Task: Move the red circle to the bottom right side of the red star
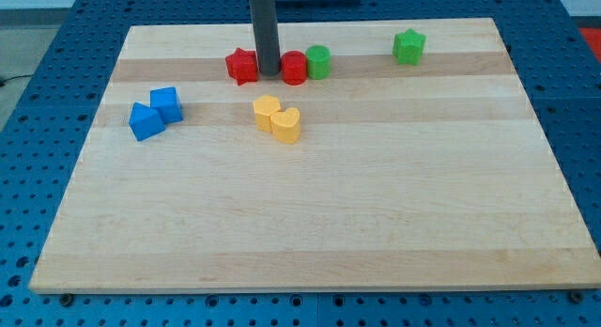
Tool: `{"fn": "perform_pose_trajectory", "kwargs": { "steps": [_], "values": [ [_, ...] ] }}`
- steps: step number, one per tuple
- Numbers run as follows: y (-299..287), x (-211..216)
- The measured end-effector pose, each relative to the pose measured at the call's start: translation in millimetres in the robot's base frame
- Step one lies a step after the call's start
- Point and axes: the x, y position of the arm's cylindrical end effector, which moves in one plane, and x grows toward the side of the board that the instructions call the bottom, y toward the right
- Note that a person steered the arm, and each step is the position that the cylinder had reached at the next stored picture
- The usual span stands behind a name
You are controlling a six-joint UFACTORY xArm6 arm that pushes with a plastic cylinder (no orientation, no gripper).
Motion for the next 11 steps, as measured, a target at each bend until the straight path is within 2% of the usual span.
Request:
{"fn": "perform_pose_trajectory", "kwargs": {
  "steps": [1,2,3,5,7,8,9,10,11],
  "values": [
    [1,37],
    [30,57],
    [87,47],
    [69,-1],
    [18,-1],
    [24,3],
    [18,-35],
    [-23,-48],
    [-50,-21]
  ]
}}
